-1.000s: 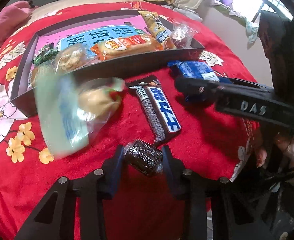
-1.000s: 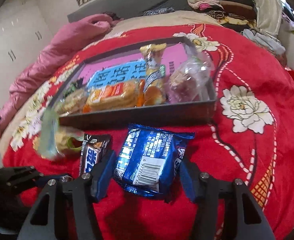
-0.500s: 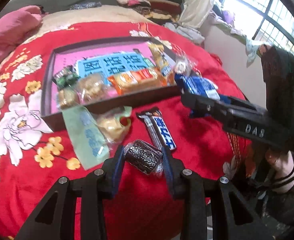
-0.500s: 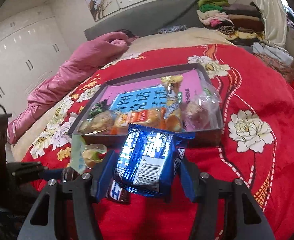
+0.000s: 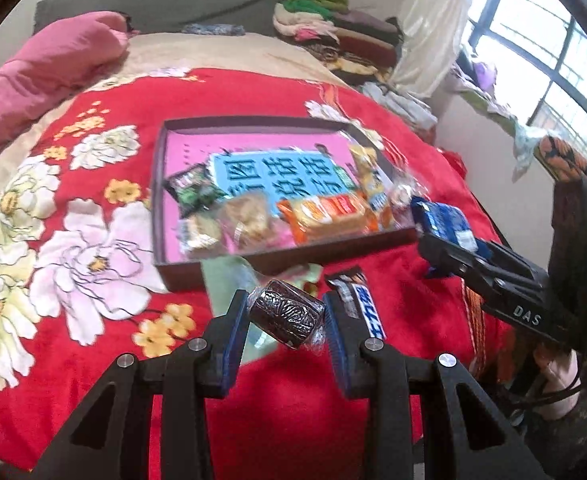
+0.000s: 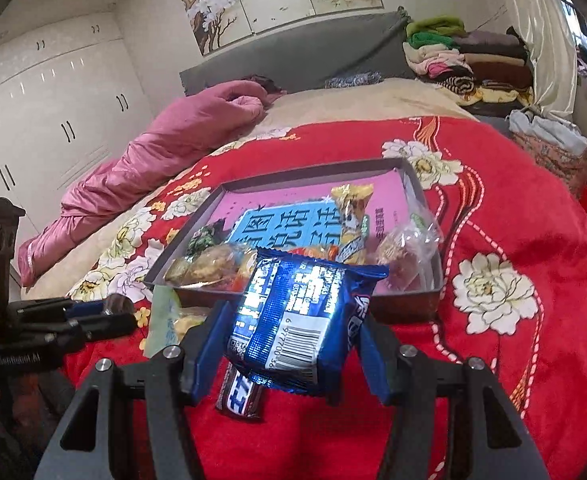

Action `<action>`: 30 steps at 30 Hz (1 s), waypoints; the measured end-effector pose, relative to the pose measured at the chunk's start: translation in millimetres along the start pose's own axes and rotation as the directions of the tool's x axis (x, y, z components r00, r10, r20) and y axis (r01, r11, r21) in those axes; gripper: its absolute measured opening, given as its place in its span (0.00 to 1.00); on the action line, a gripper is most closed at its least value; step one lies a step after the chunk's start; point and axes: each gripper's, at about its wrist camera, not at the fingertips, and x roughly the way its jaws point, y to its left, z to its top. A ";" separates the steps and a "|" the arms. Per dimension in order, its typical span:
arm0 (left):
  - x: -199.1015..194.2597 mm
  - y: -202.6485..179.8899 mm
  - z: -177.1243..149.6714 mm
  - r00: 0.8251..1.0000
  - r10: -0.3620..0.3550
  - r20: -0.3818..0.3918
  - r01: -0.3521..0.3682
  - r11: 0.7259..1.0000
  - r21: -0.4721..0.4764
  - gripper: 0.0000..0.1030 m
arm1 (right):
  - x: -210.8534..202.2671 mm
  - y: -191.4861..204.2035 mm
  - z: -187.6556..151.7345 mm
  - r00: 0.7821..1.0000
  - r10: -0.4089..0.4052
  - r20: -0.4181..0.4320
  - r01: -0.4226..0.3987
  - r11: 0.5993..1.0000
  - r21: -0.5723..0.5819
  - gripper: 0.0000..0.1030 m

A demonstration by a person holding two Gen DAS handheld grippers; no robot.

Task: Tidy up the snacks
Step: 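Lift and carry the chocolate with left tool while right tool carries biscuit packet to tray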

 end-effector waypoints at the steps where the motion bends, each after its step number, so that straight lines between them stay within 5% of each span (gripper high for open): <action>1: -1.7 2.6 2.0 1.000 0.004 0.008 -0.004 1.000 -0.007 0.37 | -1.0 -0.7 1.1 1.000 -0.002 0.006 0.002 1.000 -0.002 0.58; 30: 14.0 19.7 39.0 0.993 0.080 0.082 -0.076 0.996 -0.051 0.37 | -7.9 -31.9 22.0 0.995 -0.031 0.091 0.025 0.998 0.065 0.58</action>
